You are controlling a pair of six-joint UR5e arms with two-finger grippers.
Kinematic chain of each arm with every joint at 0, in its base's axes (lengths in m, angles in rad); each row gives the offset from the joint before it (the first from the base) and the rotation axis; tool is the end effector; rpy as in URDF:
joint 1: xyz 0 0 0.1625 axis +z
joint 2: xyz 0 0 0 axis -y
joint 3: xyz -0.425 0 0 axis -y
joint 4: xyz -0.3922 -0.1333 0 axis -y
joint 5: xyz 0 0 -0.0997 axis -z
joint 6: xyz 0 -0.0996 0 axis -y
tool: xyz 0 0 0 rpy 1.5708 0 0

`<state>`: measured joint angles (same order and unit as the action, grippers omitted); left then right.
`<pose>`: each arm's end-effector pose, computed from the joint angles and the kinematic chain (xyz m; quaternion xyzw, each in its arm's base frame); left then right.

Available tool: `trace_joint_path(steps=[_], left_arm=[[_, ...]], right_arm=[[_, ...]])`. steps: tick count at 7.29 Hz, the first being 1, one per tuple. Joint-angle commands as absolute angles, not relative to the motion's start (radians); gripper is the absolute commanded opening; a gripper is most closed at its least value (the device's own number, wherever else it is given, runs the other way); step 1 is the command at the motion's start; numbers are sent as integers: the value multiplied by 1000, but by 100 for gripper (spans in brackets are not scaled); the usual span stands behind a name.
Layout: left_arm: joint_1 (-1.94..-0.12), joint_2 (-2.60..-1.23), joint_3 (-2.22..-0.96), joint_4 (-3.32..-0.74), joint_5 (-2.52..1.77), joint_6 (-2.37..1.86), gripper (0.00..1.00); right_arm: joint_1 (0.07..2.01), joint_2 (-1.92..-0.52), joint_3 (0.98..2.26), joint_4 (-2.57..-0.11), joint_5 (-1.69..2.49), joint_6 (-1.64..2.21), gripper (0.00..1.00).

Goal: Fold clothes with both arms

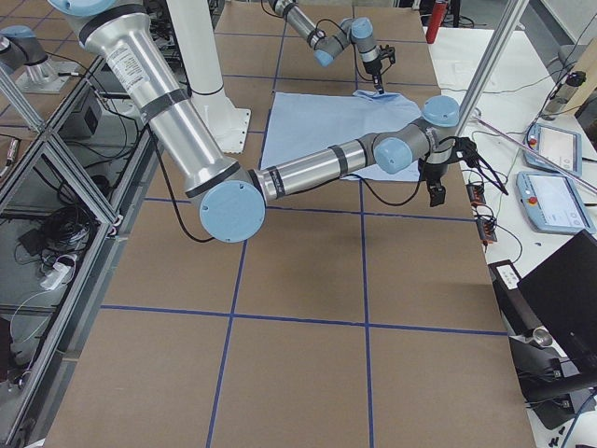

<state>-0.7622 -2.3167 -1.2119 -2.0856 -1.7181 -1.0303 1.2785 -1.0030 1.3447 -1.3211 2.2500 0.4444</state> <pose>0.4900 -0.6319 0.3095 0.2108 0.3858 -0.0674 0.8957 -0.1409 -0.7137 0.3981 0.1416 -0.3962 -0.0283 0.9067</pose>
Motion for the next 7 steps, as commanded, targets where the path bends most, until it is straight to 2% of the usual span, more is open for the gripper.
trace_joint_path(steps=[1,2,7], left_arm=[[-721,-2356,-1195,-2057,-1709,-1072,0],[-715,-2385,-1142,-2059,-1685,-1075,0],[-710,-2447,-1074,-2063,-1678,-1123,0]], right_arm=[[1276,-1002,1342,-1321,2249,445,100],[1275,-1002,1342,-1321,2249,445,100],[1266,-1002,1342,-1321,2249,445,100]])
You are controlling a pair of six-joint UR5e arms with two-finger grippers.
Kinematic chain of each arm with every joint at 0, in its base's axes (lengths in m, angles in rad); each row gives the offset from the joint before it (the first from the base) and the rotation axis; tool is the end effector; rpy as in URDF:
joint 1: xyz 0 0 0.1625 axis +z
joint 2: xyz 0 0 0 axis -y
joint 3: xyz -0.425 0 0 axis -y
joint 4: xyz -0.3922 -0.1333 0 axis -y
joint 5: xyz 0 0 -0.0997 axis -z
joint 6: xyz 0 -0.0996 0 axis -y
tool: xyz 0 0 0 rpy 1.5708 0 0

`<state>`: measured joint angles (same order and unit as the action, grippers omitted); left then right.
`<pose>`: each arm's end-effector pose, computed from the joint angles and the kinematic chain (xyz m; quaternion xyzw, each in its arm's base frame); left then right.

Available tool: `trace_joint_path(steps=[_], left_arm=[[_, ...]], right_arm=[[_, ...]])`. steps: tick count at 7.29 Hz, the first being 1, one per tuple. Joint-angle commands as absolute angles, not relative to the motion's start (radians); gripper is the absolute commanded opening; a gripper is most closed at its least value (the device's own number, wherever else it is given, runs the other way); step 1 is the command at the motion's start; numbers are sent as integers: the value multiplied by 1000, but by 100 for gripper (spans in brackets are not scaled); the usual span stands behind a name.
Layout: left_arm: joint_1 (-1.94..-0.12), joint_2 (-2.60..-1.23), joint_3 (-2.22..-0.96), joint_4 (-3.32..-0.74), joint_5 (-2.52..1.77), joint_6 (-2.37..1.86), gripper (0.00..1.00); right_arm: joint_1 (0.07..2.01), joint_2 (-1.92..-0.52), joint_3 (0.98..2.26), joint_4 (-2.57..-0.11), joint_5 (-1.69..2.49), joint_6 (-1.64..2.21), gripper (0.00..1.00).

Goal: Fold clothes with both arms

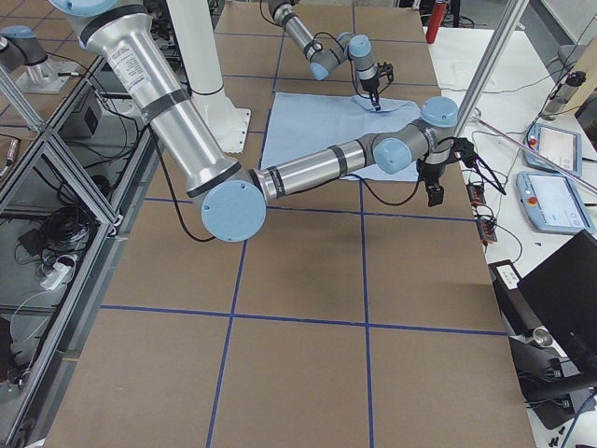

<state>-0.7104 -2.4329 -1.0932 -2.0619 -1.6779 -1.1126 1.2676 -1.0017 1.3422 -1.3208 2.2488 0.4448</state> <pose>0.5463 -0.6317 0.2789 0.1931 0.3799 -0.0912 0.9001 -0.1488 -0.7128 0.3985 0.1392 -0.3964 -0.0327 0.9069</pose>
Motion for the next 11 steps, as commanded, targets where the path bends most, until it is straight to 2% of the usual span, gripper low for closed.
trace_joint_path(steps=[1,2,4,7,9,11], left_arm=[[-710,-2445,-1075,-2066,-1680,-1102,86],[-710,-2438,-1086,-2068,-1680,-1070,100],[-710,-2436,-1132,-2063,-1693,-1046,100],[-707,-2402,-1221,-2066,-1741,-1066,100],[-709,-2361,-1271,-2069,-1743,-1108,100],[-707,-2218,-1475,-2062,-1747,-1089,100]], right_arm=[[1261,-1002,1342,-1322,2249,445,100],[1256,-1002,1347,-1321,2250,448,100],[1240,-1006,1377,-1321,2250,494,100],[1177,-1141,1602,-1321,2240,641,100],[1154,-1144,1624,-1321,2237,682,100],[1019,-1243,1810,-1321,2101,956,100]])
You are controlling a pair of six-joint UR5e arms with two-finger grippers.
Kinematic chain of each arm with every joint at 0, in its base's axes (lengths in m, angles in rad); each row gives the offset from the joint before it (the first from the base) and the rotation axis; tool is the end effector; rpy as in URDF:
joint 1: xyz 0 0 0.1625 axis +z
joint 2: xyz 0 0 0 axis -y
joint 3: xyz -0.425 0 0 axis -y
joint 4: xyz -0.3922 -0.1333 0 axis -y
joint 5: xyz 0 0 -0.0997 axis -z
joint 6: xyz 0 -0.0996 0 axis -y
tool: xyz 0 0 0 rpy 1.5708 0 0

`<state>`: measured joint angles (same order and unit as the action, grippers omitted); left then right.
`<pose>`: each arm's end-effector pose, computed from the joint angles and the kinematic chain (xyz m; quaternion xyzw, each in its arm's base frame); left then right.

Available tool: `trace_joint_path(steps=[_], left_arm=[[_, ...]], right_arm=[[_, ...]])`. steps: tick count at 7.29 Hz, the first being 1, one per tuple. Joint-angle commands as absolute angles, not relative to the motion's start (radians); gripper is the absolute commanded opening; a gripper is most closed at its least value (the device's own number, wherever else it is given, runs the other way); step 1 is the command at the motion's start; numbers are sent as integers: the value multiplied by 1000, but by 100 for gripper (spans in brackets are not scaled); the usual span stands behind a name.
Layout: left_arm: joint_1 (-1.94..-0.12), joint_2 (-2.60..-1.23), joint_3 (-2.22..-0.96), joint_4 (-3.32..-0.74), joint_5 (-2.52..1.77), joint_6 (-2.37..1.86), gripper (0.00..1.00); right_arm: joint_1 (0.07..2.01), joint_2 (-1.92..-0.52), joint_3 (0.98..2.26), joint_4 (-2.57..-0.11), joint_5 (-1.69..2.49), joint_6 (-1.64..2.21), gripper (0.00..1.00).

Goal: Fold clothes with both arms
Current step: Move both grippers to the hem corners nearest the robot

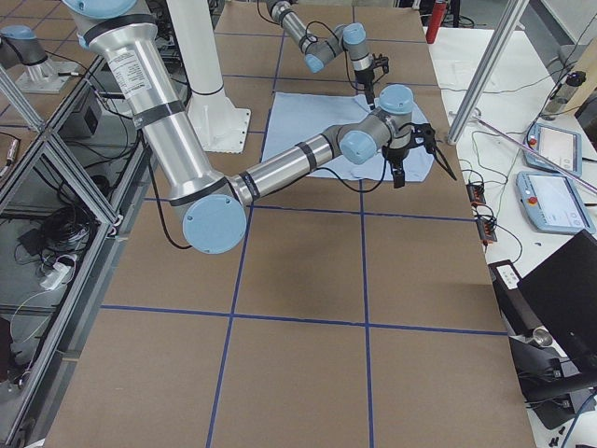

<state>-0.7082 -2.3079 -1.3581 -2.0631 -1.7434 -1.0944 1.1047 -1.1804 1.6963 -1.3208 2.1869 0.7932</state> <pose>0.5025 -0.5833 0.2476 0.2083 0.4444 -0.0590 0.8693 -0.2160 -0.5978 0.3515 0.1222 -0.4370 0.0321 0.8906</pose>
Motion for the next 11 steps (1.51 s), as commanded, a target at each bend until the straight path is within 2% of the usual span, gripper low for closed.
trace_joint_path(steps=[1,3,5,6,7,8,11], left_arm=[[-703,-2139,-1599,-2059,-1778,-1091,100],[-628,-1929,-1863,-2060,-1776,-1115,100],[-496,-1786,-2033,-2062,-1700,-1300,100],[-417,-1729,-2077,-2062,-1659,-1378,99],[-340,-1695,-2079,-2059,-1596,-1469,84],[-274,-1639,-2072,-2057,-1539,-1511,73],[-207,-1606,-2057,-2028,-1523,-1516,73]], right_arm=[[917,-1315,1933,-1321,1998,1130,100],[684,-1469,2156,-1321,1834,1443,97],[356,-1500,2216,-1324,1510,1768,96],[247,-1508,2226,-1324,1406,1854,92],[197,-1508,2238,-1324,1367,1894,91],[183,-1508,2238,-1325,1346,1894,92],[183,-1511,2237,-1333,1345,1893,94]])
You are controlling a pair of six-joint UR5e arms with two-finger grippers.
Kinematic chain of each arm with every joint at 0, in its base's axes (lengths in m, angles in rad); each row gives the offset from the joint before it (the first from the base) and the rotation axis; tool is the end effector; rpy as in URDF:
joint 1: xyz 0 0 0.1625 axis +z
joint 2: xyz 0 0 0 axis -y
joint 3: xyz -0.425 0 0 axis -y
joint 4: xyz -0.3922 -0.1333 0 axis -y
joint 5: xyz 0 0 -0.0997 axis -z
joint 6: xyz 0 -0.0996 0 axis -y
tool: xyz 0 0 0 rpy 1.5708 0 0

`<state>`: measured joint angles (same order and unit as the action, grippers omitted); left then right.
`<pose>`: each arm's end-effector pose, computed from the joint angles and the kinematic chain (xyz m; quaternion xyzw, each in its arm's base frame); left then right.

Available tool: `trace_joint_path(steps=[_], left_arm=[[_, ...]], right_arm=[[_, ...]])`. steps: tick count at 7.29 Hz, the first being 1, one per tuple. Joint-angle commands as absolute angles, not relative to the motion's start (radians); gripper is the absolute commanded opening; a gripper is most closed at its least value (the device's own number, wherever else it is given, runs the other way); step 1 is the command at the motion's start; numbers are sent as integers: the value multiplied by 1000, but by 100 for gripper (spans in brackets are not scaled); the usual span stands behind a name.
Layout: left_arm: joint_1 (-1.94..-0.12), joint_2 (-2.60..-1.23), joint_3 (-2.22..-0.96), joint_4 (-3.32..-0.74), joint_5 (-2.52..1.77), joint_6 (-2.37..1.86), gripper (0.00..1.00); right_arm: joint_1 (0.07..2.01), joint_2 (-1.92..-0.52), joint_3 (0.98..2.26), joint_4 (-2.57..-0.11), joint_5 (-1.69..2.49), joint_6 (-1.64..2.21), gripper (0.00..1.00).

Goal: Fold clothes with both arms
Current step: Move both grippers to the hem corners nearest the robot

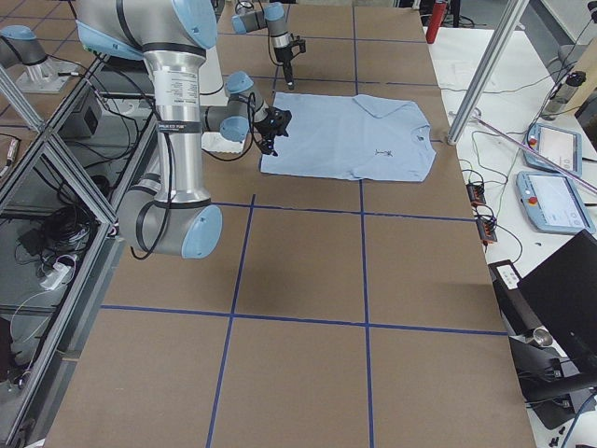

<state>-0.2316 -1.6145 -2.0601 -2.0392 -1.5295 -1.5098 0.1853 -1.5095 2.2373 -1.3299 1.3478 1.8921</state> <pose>0.4492 -0.2471 0.3575 0.0879 0.4722 -0.0846 0.8730 -0.4190 -0.2366 0.2986 0.0668 -0.4684 0.2706 0.8384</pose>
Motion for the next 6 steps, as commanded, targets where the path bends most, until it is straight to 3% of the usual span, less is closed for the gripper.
trace_joint_path(steps=[1,3,5,6], left_arm=[[-180,-1606,-2051,-2010,-1523,-1531,73],[-154,-1614,-2039,-1979,-1523,-1551,70],[-132,-1624,-2026,-1979,-1523,-1569,60],[-132,-1632,-2025,-1977,-1523,-1569,45]], right_arm=[[183,-1511,2237,-1333,1345,1893,94],[181,-1511,2237,-1333,1344,1894,95],[183,-1520,2237,-1333,1342,1894,95],[183,-1520,2237,-1333,1342,1894,95]])
